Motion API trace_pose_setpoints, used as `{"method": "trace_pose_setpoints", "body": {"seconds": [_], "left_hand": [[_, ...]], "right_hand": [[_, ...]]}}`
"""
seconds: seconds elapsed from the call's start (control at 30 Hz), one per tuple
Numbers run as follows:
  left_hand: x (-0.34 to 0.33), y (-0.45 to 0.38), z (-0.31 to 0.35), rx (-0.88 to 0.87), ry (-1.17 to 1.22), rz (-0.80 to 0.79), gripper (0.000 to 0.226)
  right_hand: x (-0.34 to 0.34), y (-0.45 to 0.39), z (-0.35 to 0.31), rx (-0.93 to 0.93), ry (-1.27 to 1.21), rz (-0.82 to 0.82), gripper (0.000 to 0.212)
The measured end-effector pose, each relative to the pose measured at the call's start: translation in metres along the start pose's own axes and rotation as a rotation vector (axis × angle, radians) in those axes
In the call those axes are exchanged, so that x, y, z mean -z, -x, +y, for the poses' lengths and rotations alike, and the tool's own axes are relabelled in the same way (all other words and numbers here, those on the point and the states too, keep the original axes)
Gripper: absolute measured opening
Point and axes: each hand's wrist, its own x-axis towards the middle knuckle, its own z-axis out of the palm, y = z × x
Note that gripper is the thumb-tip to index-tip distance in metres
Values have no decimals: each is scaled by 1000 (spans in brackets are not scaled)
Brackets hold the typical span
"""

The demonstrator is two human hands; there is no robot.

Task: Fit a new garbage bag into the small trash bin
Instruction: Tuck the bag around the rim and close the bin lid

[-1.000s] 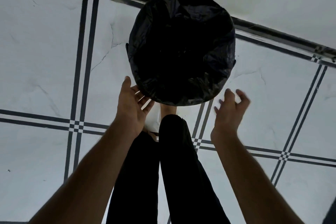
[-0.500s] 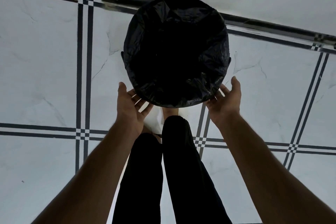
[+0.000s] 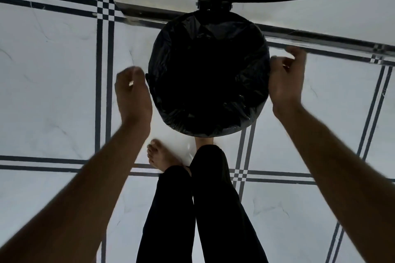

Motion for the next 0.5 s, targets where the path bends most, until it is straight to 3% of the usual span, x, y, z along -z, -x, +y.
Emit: {"method": "trace_pose_setpoints", "body": {"seconds": [0.13, 0.2, 0.3, 0.4, 0.5], "left_hand": [[-20, -32, 35, -87, -128, -222, 37], [-27, -48, 46, -20, -202, -296, 49], [-31, -62, 50, 104, -232, -384, 44], [-34, -69, 51, 103, -238, -415, 46], [-34, -77, 54, -22, -205, -368, 33]], "right_hand": [[-16, -44, -25, 11, 94, -224, 9], [-20, -58, -27, 16, 83, -272, 20], [-22, -68, -22, 10, 102, -352, 30], [-23, -69, -24, -40, 72, -337, 28], [-28, -63, -34, -31, -12, -283, 30]]}}
